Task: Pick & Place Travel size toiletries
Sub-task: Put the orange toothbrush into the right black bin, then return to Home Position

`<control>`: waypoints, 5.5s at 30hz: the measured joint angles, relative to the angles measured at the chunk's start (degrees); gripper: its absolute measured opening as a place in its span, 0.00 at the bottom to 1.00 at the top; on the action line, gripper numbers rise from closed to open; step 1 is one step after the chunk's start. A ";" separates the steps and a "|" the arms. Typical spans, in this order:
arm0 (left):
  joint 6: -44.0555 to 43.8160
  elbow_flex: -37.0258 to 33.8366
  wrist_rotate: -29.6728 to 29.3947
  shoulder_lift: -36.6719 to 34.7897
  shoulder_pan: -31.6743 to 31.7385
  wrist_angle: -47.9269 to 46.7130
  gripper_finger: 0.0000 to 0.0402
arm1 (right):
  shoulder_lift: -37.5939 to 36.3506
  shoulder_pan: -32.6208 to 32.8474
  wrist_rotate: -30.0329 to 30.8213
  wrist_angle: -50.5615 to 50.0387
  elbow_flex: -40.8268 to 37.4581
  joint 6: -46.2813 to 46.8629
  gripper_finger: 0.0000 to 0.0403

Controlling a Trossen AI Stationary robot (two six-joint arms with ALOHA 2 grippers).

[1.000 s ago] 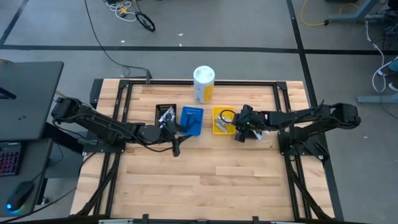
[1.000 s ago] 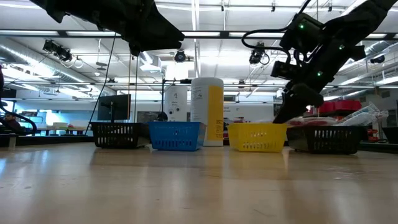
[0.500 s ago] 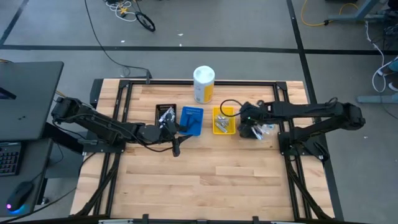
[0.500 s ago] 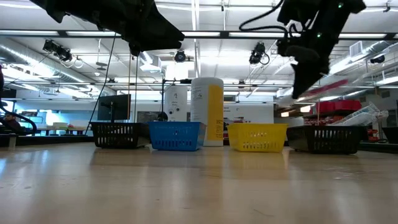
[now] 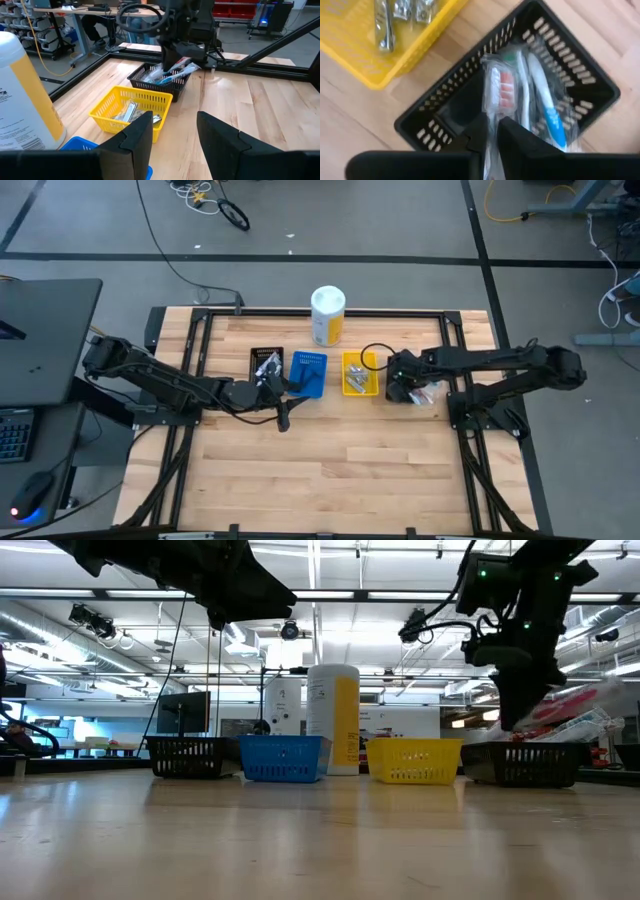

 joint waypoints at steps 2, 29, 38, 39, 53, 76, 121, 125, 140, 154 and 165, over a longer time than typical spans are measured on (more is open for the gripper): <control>0.00 0.01 0.00 0.00 0.00 0.00 0.41 | 0.00 -0.86 0.00 0.79 -0.09 -1.46 0.15; 0.00 0.00 -0.01 0.00 0.00 0.01 0.41 | 1.49 -2.52 2.64 2.79 -4.30 -6.08 0.24; 0.00 0.00 -0.01 0.00 0.00 0.03 0.41 | 1.42 -2.52 2.74 2.46 0.72 -8.75 0.24; 0.00 0.00 0.00 0.00 0.00 0.03 0.41 | 1.42 -2.50 2.54 2.16 1.82 -9.51 0.24; 0.06 0.00 -0.02 0.00 0.00 0.01 0.41 | 1.40 -1.38 -3.04 19.68 13.90 -21.42 0.24; 1.63 0.00 -0.10 -38.10 -3.21 -35.62 0.41 | -0.24 -1.30 12.65 19.44 13.90 -29.73 0.24; 16.17 -26.32 19.42 -73.92 -3.21 -27.54 0.41 | -52.54 0.66 -11.98 39.26 -25.89 -33.90 0.24; 17.45 -28.65 21.64 -73.89 -3.23 -25.15 0.41 | -56.57 0.66 -11.98 39.46 -27.46 -33.92 0.24; 15.87 -35.47 21.62 -73.38 -3.23 -16.57 0.41 | -61.51 0.66 -12.15 39.26 -34.17 -30.32 0.24; 16.06 -35.50 20.55 -73.40 -3.22 -16.28 0.41 | -61.52 0.66 -16.63 46.74 -40.89 -31.69 0.24; 15.43 -35.54 20.50 -73.40 -3.23 -16.28 0.41 | -61.26 0.71 -17.80 52.38 -42.74 -38.25 0.24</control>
